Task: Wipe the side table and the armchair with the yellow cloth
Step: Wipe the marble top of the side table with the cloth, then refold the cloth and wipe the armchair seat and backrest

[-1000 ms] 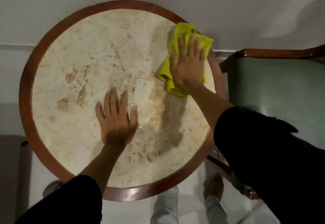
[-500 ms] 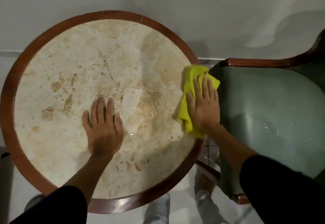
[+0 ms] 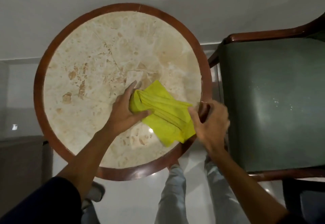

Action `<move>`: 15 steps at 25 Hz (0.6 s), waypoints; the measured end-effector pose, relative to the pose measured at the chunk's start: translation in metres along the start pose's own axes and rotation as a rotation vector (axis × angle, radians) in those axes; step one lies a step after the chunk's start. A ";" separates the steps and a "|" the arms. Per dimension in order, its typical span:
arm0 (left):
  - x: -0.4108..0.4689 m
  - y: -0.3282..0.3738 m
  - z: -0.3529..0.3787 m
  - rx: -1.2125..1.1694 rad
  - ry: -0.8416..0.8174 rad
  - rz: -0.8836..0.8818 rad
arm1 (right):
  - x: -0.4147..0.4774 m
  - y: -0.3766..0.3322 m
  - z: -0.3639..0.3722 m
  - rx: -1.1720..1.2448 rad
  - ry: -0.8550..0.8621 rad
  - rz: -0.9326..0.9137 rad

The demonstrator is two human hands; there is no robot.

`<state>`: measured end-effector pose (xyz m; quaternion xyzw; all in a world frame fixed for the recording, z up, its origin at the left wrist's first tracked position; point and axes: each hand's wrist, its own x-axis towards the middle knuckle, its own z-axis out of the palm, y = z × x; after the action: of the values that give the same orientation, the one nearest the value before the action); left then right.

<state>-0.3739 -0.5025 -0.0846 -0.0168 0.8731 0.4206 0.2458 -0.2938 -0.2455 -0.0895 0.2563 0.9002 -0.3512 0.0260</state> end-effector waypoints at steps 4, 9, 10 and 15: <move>-0.001 0.028 0.022 -0.063 -0.289 0.011 | -0.058 0.019 -0.010 0.853 -0.405 0.612; -0.016 0.057 0.077 -0.119 -0.289 -0.048 | -0.021 0.052 -0.049 0.868 -0.222 0.628; -0.018 0.067 0.092 -0.201 -0.280 -0.078 | -0.009 0.060 -0.068 0.876 -0.181 0.587; -0.026 0.160 0.206 -0.259 -0.302 0.003 | 0.052 0.103 -0.178 0.551 0.127 0.320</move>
<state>-0.3028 -0.2510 -0.0651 0.0164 0.7649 0.5277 0.3690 -0.2659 -0.0436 -0.0313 0.4136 0.7193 -0.5564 -0.0456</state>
